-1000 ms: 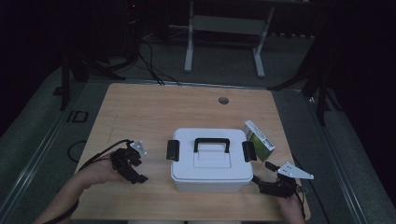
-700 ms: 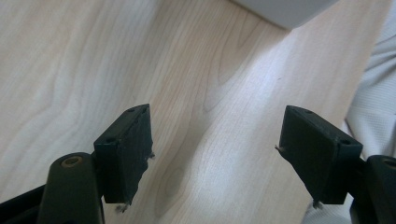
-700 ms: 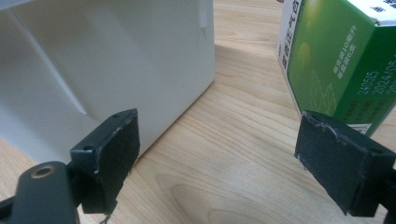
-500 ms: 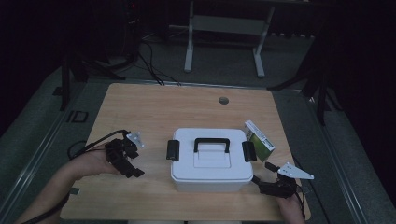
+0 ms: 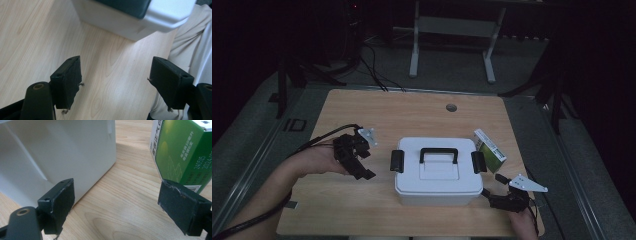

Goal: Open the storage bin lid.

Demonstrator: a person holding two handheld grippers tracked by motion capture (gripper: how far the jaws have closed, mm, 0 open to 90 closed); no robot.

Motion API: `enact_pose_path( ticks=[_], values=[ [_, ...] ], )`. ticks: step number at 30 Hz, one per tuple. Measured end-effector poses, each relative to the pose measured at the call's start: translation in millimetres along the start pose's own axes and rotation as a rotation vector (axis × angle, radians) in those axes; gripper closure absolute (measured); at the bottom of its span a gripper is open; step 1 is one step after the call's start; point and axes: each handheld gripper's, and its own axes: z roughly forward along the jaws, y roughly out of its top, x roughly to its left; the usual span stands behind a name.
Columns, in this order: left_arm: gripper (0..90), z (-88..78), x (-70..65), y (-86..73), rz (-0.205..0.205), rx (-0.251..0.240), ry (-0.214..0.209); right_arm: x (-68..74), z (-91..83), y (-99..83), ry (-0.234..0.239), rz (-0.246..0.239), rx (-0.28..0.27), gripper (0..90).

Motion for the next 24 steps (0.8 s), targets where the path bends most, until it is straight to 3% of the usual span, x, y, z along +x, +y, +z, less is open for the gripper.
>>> enact_pose_path(
  ticks=[13, 24],
  values=[
    [25.9, -4.6, -5.9, 39.2, 0.063, 0.028, -0.003, 0.1, 0.2, -0.4, 0.004, -0.001, 0.004, 13.5],
    [25.9, 3.4, -7.5, 68.7, 0.106, 0.046, -0.025, 0.0, 0.5, -0.6, 0.011, 0.004, 0.006, 13.5]
  ],
)
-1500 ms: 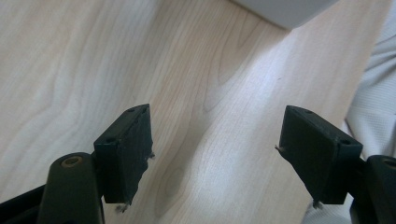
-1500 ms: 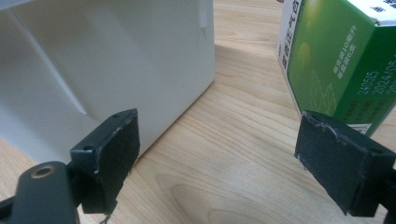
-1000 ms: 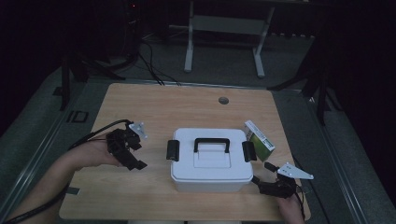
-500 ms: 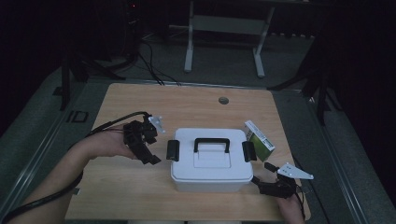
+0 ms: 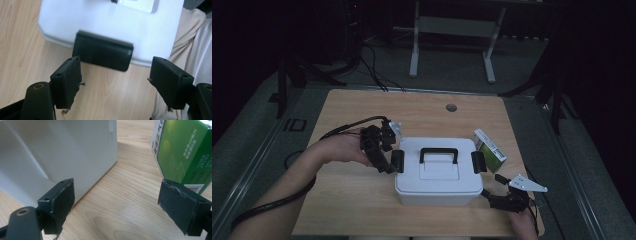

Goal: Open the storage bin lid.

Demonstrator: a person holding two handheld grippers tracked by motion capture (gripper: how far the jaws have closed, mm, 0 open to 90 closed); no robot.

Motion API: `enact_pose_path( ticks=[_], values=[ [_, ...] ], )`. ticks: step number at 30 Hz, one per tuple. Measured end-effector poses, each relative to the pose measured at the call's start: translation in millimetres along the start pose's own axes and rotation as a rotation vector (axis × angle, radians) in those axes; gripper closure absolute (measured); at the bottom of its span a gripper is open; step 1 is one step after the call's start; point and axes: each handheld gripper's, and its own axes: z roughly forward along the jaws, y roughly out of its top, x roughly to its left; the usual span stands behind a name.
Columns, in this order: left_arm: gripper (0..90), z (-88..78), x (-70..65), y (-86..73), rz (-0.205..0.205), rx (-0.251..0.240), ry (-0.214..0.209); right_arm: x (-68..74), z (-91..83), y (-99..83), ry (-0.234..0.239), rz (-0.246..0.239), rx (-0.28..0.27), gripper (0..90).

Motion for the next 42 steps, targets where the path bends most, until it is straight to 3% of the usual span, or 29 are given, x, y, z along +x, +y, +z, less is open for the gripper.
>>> enact_pose_path(
  ticks=[17, 30, 42],
  values=[
    [25.9, 12.3, 3.8, 48.2, 0.068, 0.048, -0.005, 0.8, 0.4, -0.4, 0.005, -0.007, 0.006, 13.5],
    [26.5, 30.5, 5.6, 84.3, 0.117, 0.128, -0.01, 0.8, 0.0, -1.2, 0.015, -0.005, 0.005, 13.5],
    [26.5, 35.0, 10.8, 103.0, 0.089, 0.127, -0.011, 1.1, 0.3, -1.2, 0.019, -0.006, 0.006, 13.4]
  ],
)
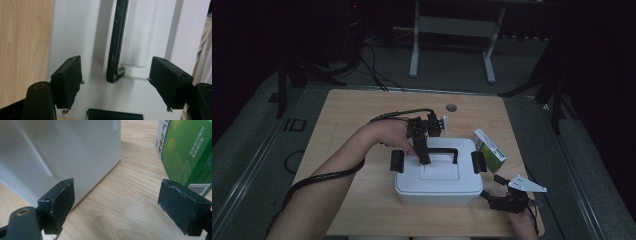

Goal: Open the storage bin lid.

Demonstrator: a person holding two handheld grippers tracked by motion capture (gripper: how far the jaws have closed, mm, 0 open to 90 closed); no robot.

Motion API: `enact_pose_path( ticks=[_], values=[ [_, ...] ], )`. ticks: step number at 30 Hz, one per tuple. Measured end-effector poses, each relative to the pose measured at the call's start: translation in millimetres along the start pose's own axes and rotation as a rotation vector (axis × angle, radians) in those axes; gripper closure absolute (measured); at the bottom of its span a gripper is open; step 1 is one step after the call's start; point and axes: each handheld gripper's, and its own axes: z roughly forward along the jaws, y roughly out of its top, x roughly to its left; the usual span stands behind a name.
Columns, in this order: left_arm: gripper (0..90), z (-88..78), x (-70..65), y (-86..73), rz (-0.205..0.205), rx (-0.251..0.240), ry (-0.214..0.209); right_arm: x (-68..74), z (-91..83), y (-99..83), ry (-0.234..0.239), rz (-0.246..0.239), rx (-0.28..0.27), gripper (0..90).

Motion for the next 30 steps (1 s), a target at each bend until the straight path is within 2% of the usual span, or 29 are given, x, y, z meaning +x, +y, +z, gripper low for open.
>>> enact_pose_path(
  ticks=[2, 7, 16, 19, 21, 25, 30],
  values=[
    [27.8, -1.1, 0.7, 2.6, 0.0, -0.002, 0.014, -0.1, 0.0, 0.0, 0.0, 0.002, 0.0, 13.4],
    [35.8, -0.4, 3.7, 9.1, -0.002, -0.01, 0.009, 0.5, 0.6, -0.1, 0.004, 0.0, 0.004, 13.4],
    [51.6, 1.6, 1.9, 24.2, 0.045, -0.008, 0.026, -0.2, 0.4, -0.1, 0.007, -0.001, 0.004, 13.5],
    [55.9, 4.8, 0.5, 28.8, 0.062, 0.014, 0.042, -0.2, 0.8, -0.4, 0.008, -0.004, 0.009, 13.5],
    [61.1, 6.5, -0.3, 31.6, 0.073, 0.018, 0.029, -0.4, 0.7, -0.2, 0.008, -0.003, 0.006, 13.5],
    [69.0, 8.3, -3.7, 36.7, 0.117, 0.051, 0.034, -0.4, 0.2, -0.4, 0.009, 0.002, 0.006, 13.5],
    [77.9, 10.8, -9.1, 41.4, 0.14, 0.094, 0.023, -0.9, 0.3, -0.4, 0.011, 0.001, 0.008, 13.5]
  ],
)
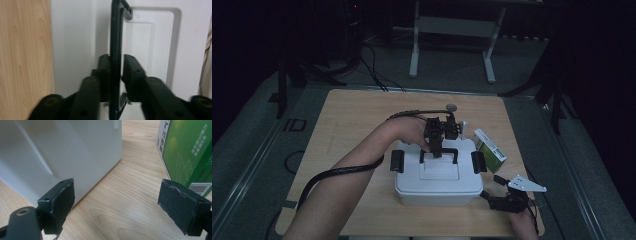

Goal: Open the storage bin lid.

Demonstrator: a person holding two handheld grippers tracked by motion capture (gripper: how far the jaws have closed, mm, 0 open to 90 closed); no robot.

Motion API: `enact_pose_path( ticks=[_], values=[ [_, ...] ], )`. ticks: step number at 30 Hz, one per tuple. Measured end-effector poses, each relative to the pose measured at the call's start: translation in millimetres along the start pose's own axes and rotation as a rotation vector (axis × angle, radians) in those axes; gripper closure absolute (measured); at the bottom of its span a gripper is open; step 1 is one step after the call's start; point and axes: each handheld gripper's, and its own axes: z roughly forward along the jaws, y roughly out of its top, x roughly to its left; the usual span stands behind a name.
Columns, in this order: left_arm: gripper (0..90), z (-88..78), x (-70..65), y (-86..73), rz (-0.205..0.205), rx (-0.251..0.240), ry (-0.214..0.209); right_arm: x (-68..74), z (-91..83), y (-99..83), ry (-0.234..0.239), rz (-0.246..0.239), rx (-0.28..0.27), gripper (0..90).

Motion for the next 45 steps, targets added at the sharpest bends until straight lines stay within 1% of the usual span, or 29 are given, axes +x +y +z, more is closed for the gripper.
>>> enact_pose_path(
  ticks=[1, 2, 6, 7, 9, 14, 16, 17, 20, 22, 23, 24, 26, 27, 28, 30, 33, 34, 36, 37, 40, 43, 45],
  values=[
    [78.2, 0.7, -0.4, 0.8, 0.002, 0.011, 0.003, -0.1, -0.1, 0.1, 0.001, 0.001, 0.0, 13.5],
    [80.8, 0.9, -0.4, 1.7, 0.003, 0.018, 0.001, -0.1, -0.2, 0.0, 0.001, 0.001, -0.001, 13.5],
    [81.8, -0.2, -2.1, 3.4, 0.009, 0.021, -0.012, 0.0, -0.1, -0.1, 0.002, 0.001, -0.001, 13.5],
    [82.4, -0.6, -2.3, 3.8, 0.016, 0.021, -0.014, 0.0, 0.1, 0.0, 0.001, 0.0, 0.0, 13.5],
    [82.8, -0.8, -3.9, 4.1, 0.017, 0.023, -0.012, 0.1, 0.2, 0.1, 0.001, 0.001, 0.001, 13.5],
    [83.0, -0.8, -4.7, 3.1, 0.007, 0.01, -0.005, 0.1, 0.5, -0.2, 0.001, -0.001, 0.002, 13.5],
    [83.2, -1.1, -5.2, 3.1, 0.009, 0.007, 0.002, 0.4, 0.8, -0.3, 0.003, -0.001, 0.004, 13.5],
    [83.3, -1.2, -6.1, 3.0, 0.005, 0.007, -0.003, 0.4, 1.1, -0.3, 0.002, -0.002, 0.005, 13.5],
    [84.1, -2.4, -7.5, 3.2, 0.018, 0.009, 0.011, 0.3, 1.3, -0.2, 0.003, -0.002, 0.006, 13.5],
    [84.1, -3.7, -7.5, 3.0, 0.009, 0.005, 0.014, 0.5, 1.1, -0.1, 0.004, -0.001, 0.005, 13.5],
    [84.1, -4.4, -7.5, 3.0, 0.015, 0.004, 0.021, 0.4, 1.2, -0.2, 0.004, -0.001, 0.005, 13.5],
    [84.0, -5.3, -7.6, 2.6, 0.004, -0.001, 0.014, 0.4, 1.3, -0.4, 0.003, -0.001, 0.005, 13.5],
    [84.0, -7.3, -7.1, 2.1, 0.012, -0.002, 0.02, 0.5, 1.3, -0.6, 0.004, 0.003, 0.005, 13.5],
    [84.1, -8.5, -7.1, 1.7, 0.009, -0.005, 0.018, 0.4, 1.3, -0.6, 0.004, 0.003, 0.006, 13.5],
    [84.1, -10.1, -7.0, 1.5, 0.015, -0.005, 0.02, 0.4, 1.4, -0.5, 0.004, 0.003, 0.007, 13.5],
    [84.1, -13.1, -7.9, 0.9, 0.006, -0.012, 0.017, 0.4, 1.5, -0.5, 0.004, 0.002, 0.007, 13.5],
    [84.1, -19.3, -7.9, 0.0, 0.016, -0.018, 0.024, 0.3, 1.4, -0.5, 0.005, 0.004, 0.006, 13.5],
    [84.1, -21.6, -8.2, -0.6, 0.011, -0.02, 0.024, 0.4, 1.4, -0.6, 0.004, 0.005, 0.007, 13.5],
    [84.0, -26.2, -7.9, -2.4, 0.012, -0.028, 0.03, 0.3, 1.4, -0.5, 0.004, 0.002, 0.006, 13.5],
    [84.1, -28.7, -7.4, -3.4, 0.014, -0.031, 0.039, 0.4, 1.5, -0.5, 0.004, 0.001, 0.004, 13.5],
    [84.1, -35.9, -5.8, -8.8, 0.0, -0.041, 0.041, 0.3, 1.3, -0.7, 0.005, 0.004, 0.004, 13.5],
    [84.1, -42.1, -5.2, -15.3, -0.012, -0.047, 0.052, 0.0, 0.9, -0.8, 0.005, 0.005, 0.004, 13.5],
    [84.1, -45.8, -4.2, -20.6, -0.02, -0.061, 0.054, 0.1, 1.2, -0.8, 0.004, 0.004, 0.006, 13.5]
  ],
)
